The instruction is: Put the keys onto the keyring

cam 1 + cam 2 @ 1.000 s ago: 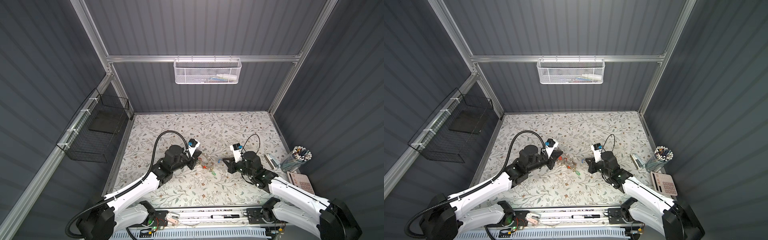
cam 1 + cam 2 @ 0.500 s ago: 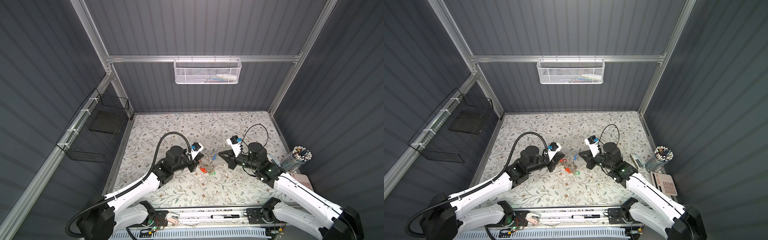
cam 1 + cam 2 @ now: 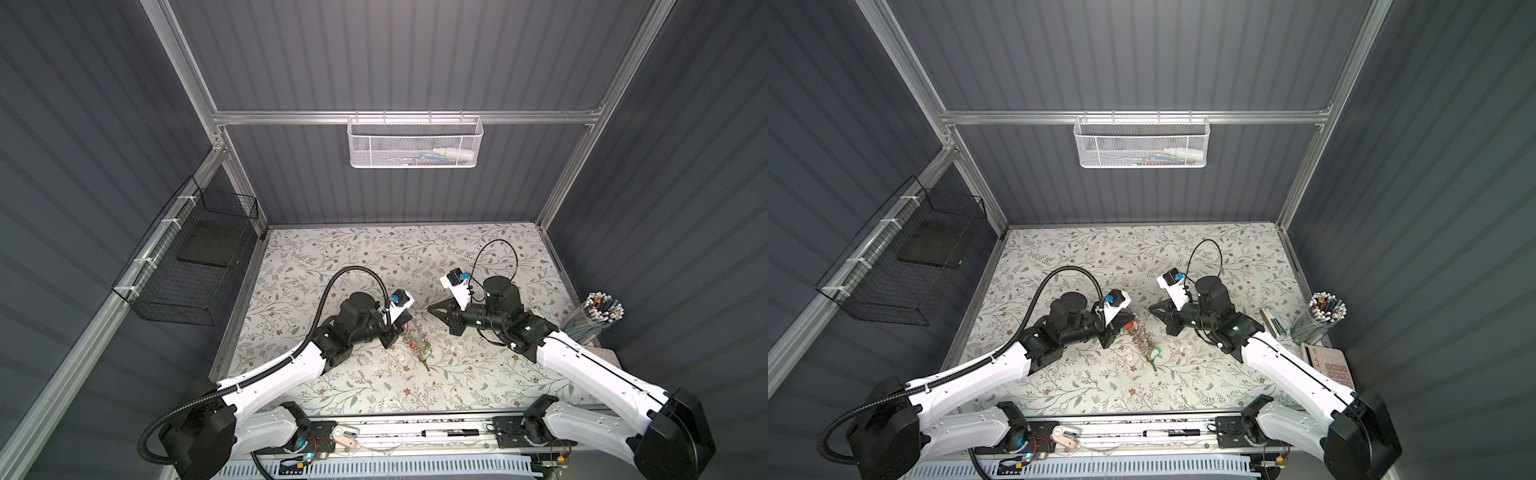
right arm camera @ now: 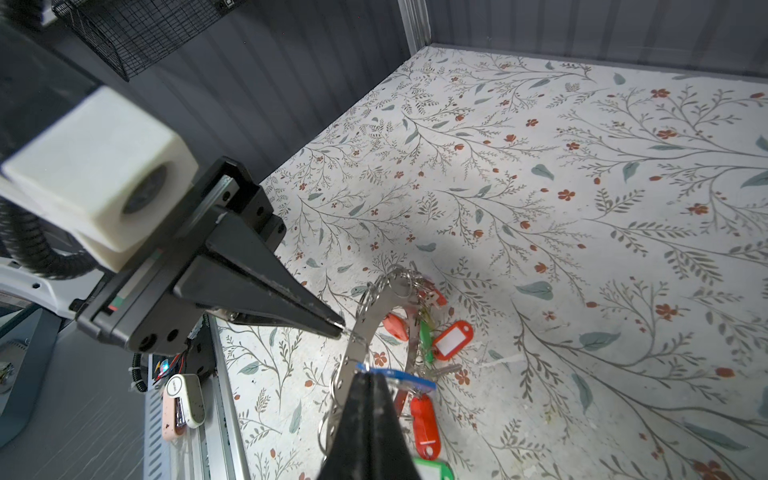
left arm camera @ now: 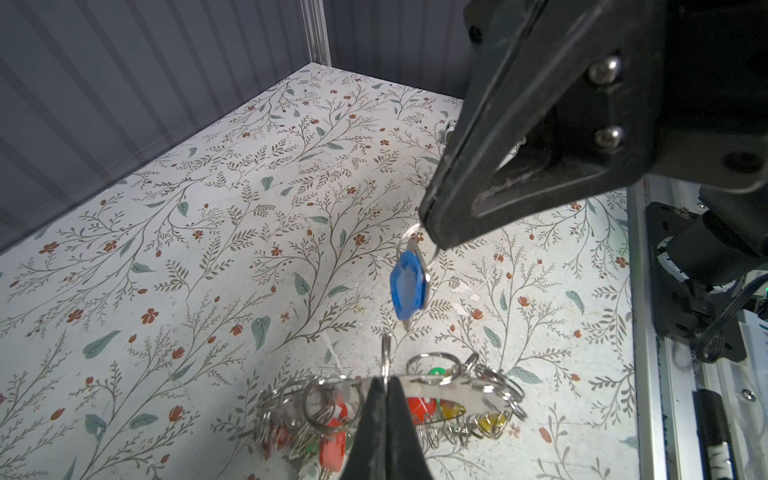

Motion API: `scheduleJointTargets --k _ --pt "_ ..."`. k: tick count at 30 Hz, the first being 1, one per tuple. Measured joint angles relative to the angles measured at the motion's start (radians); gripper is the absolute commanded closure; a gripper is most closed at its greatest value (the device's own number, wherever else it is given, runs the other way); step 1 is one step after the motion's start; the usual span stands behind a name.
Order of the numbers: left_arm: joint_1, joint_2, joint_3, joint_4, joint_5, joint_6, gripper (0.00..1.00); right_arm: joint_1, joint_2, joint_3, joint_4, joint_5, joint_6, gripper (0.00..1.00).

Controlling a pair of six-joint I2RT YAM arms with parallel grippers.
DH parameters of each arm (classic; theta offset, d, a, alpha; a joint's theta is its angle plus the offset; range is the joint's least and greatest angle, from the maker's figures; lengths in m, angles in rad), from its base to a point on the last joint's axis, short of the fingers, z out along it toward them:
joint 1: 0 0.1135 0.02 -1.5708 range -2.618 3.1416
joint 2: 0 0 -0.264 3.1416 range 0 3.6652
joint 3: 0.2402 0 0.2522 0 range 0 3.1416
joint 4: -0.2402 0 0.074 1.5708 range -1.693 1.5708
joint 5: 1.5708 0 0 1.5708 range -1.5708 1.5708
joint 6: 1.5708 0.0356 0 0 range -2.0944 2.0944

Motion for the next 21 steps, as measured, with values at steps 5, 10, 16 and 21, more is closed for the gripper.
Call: scheduleJointTargets --k 5,10,16,21 --pt "0.0 0.0 0.001 0.0 -0.012 0.0 1.0 0.012 0.016 0.0 -0.006 -0.014 -0.001 1.0" --pt "0.0 0.004 0.005 0.0 -0.012 0.0 1.0 0.027 0.053 0.016 -0.014 -0.023 -0.007 1.0" --pt "-0.005 0.009 0.005 0.0 -0.011 0.0 1.0 0.034 0.078 0.023 -0.016 -0.032 -0.011 1.0" --pt "-0.007 0.011 0.005 0.0 -0.011 0.0 1.0 0.035 0.08 0.023 -0.013 -0.036 -0.011 1.0"
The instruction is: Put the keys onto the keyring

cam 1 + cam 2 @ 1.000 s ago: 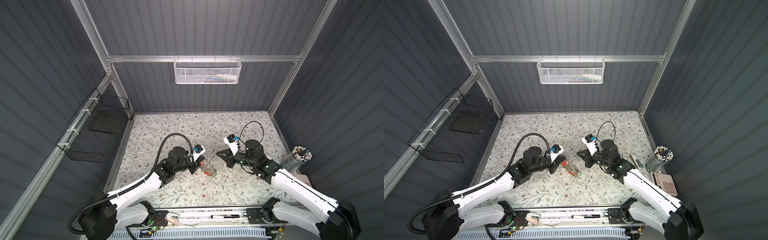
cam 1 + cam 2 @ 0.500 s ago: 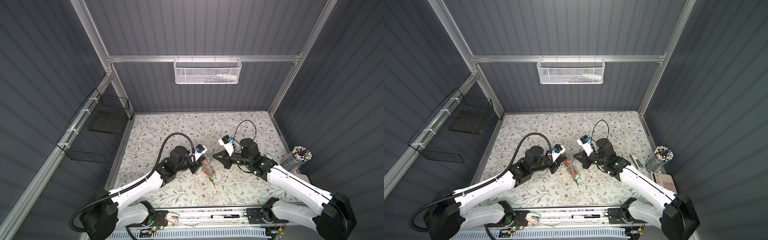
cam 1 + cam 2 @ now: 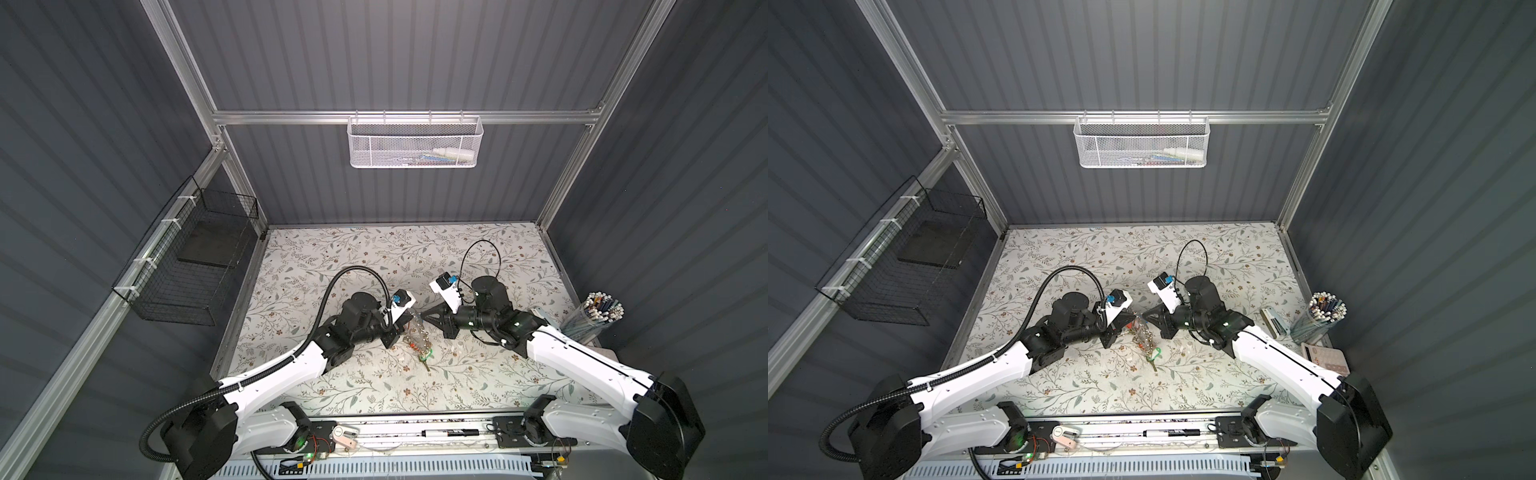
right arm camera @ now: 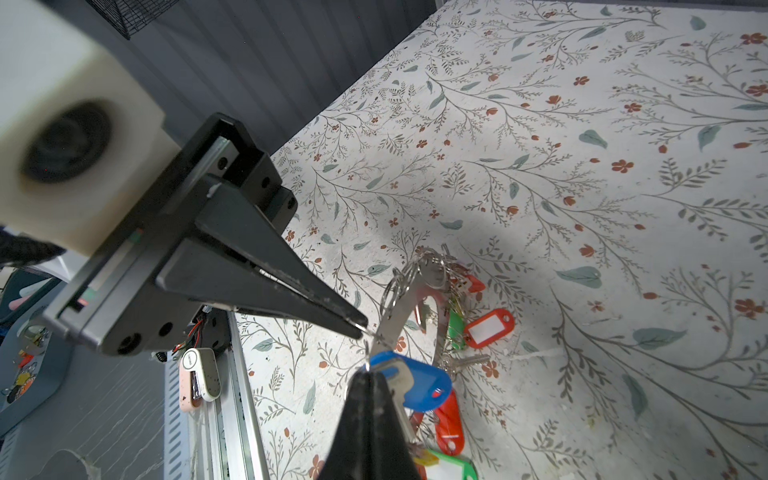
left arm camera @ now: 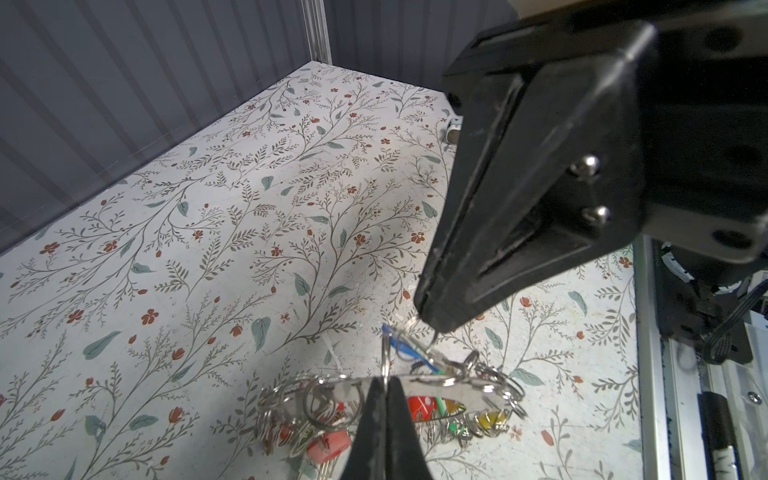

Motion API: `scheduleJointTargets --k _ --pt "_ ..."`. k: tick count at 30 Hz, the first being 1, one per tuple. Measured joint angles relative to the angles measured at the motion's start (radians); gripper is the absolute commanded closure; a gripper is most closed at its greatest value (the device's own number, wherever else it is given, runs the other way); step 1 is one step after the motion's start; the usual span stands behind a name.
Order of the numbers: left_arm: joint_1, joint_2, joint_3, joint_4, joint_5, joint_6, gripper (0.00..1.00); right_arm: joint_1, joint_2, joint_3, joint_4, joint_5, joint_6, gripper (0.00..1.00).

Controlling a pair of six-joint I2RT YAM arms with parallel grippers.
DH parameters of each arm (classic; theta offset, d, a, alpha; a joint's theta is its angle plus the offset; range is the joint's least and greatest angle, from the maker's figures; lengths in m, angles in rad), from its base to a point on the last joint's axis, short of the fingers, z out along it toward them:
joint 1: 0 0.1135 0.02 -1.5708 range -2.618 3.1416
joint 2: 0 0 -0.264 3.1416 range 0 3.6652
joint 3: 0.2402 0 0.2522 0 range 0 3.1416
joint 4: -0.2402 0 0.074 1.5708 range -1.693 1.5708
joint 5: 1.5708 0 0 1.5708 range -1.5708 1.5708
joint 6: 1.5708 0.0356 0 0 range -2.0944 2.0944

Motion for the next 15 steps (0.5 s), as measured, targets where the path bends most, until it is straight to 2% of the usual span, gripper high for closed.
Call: scheduleJointTargets --k 15 --pt "-0.004 0.002 0.0 0.01 0.024 0.0 1.0 -0.002 0.028 0.001 0.009 0.003 0.016 1.0"
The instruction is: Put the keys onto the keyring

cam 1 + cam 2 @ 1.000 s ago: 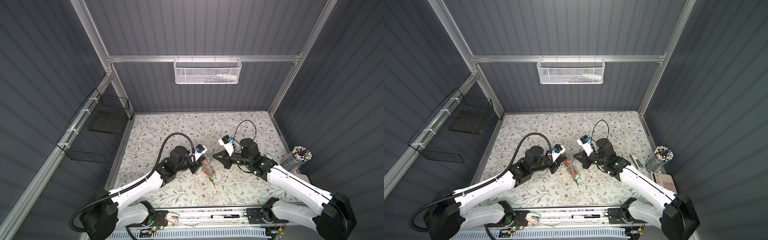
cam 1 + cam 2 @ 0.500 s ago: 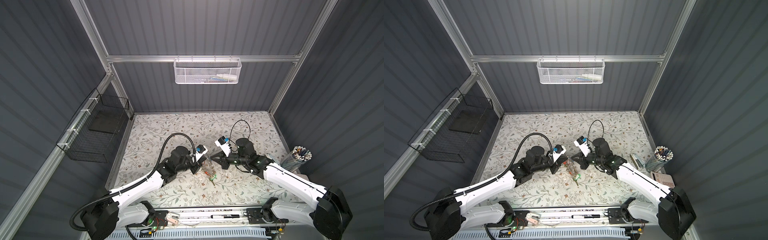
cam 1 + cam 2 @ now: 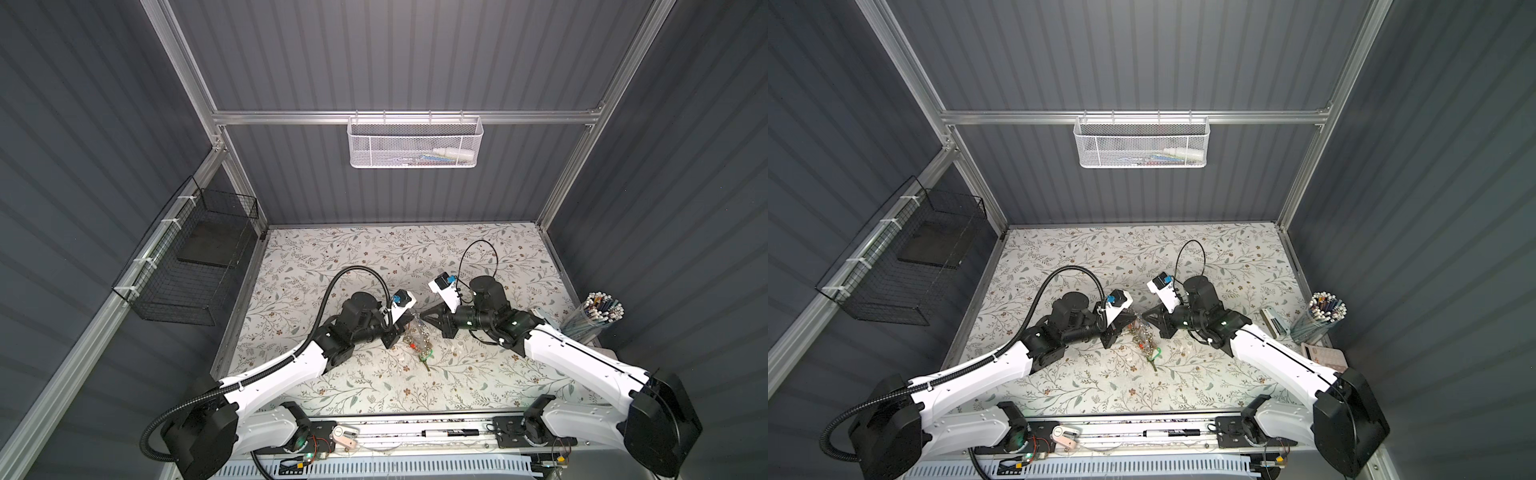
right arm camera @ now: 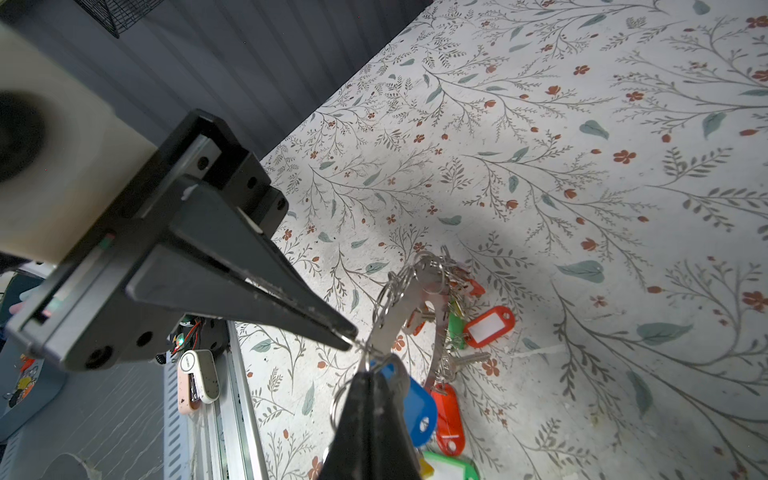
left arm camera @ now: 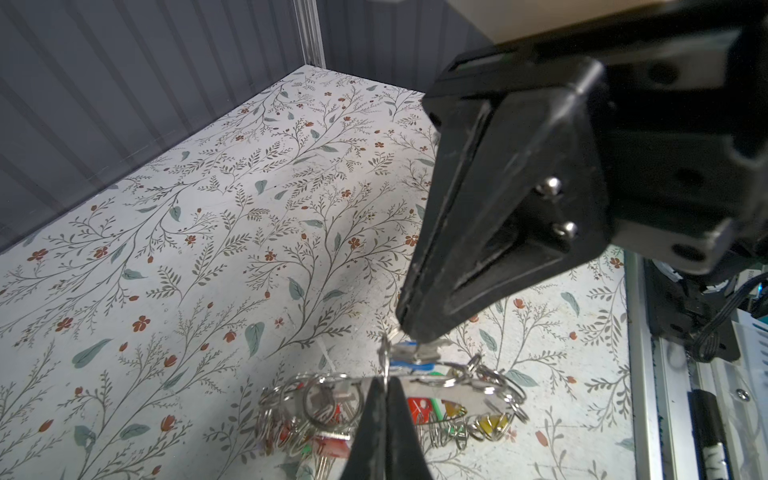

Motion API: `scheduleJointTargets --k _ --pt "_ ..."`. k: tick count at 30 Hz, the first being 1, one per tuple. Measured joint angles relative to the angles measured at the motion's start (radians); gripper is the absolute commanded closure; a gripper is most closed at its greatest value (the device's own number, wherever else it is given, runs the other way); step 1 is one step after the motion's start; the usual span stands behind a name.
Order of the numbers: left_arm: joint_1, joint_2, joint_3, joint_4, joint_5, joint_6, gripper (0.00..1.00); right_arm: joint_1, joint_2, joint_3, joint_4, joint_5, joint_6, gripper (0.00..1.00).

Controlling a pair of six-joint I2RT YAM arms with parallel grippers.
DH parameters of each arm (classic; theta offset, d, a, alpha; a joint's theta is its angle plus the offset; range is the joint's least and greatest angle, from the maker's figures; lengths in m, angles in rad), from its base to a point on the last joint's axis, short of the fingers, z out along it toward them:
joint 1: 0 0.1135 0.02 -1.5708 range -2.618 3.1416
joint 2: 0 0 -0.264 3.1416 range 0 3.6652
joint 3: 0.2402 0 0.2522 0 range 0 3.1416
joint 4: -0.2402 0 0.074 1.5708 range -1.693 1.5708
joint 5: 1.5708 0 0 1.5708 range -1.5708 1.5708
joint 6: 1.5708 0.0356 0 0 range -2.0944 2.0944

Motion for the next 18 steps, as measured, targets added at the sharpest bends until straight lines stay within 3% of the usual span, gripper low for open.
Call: scheduleJointTargets --k 18 --pt "-0.001 0.0 0.0 0.001 -0.016 0.0 1.0 -0.027 -0.029 -0.012 0.019 -0.014 0.046 1.0"
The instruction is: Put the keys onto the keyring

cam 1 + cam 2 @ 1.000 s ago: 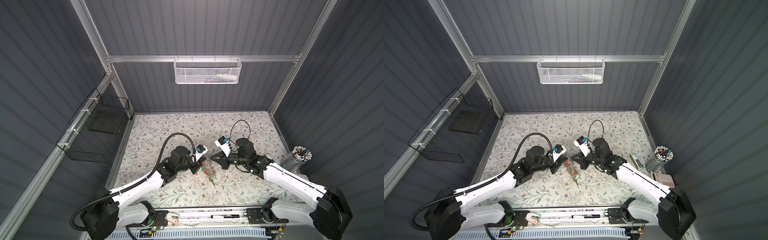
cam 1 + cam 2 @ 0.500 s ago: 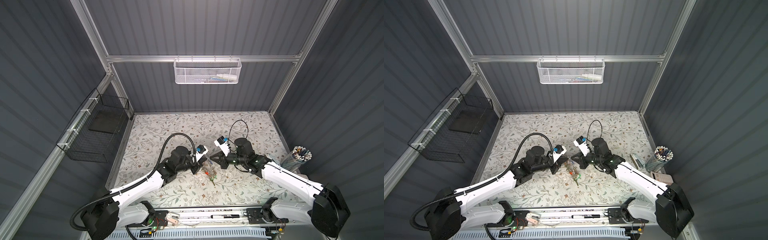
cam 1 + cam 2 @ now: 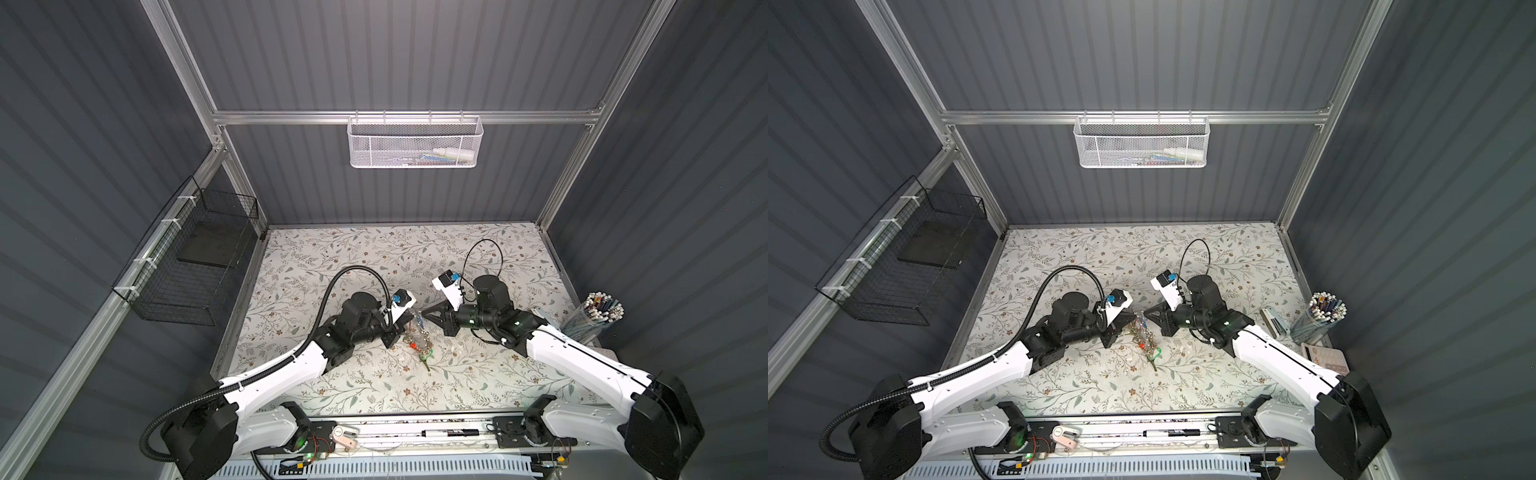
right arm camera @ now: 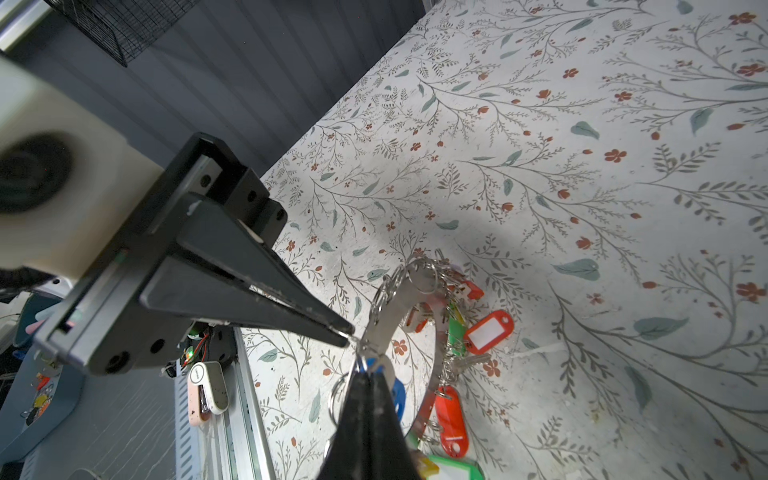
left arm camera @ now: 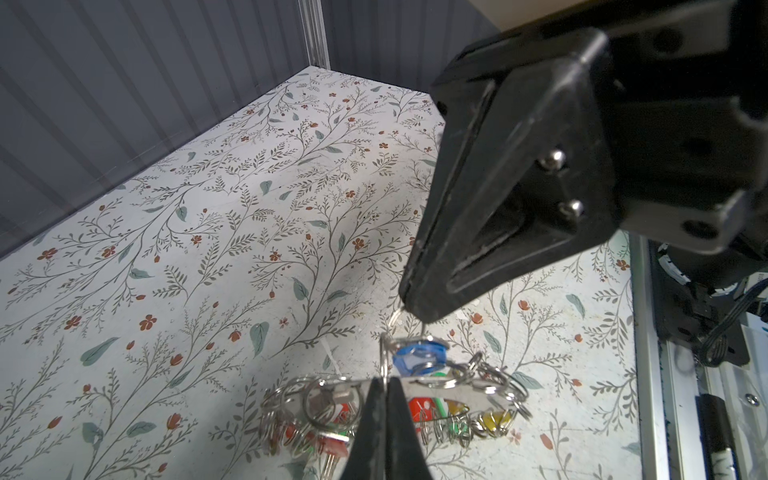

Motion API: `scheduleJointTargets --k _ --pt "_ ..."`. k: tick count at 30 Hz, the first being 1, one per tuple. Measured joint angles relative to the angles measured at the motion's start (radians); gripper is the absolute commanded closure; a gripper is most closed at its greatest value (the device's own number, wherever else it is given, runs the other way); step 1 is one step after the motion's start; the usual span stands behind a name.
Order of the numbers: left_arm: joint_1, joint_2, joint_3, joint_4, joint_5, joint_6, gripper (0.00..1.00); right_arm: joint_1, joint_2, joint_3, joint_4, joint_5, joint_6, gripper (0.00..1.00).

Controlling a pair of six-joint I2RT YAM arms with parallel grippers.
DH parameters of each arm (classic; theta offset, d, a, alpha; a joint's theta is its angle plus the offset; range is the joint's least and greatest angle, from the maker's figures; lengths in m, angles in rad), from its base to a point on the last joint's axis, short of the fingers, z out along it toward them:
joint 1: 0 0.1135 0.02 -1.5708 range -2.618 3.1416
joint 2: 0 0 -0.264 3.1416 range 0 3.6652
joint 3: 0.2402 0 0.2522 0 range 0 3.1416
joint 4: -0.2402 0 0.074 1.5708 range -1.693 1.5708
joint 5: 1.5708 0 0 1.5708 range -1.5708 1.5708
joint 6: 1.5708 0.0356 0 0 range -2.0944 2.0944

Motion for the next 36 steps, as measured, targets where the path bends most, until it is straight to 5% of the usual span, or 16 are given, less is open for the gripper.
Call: scheduleJointTargets --k 36 --pt "0.0 0.0 0.0 0.015 0.0 0.0 1.0 -0.018 0.051 -0.003 0.027 0.0 0.051 1.0"
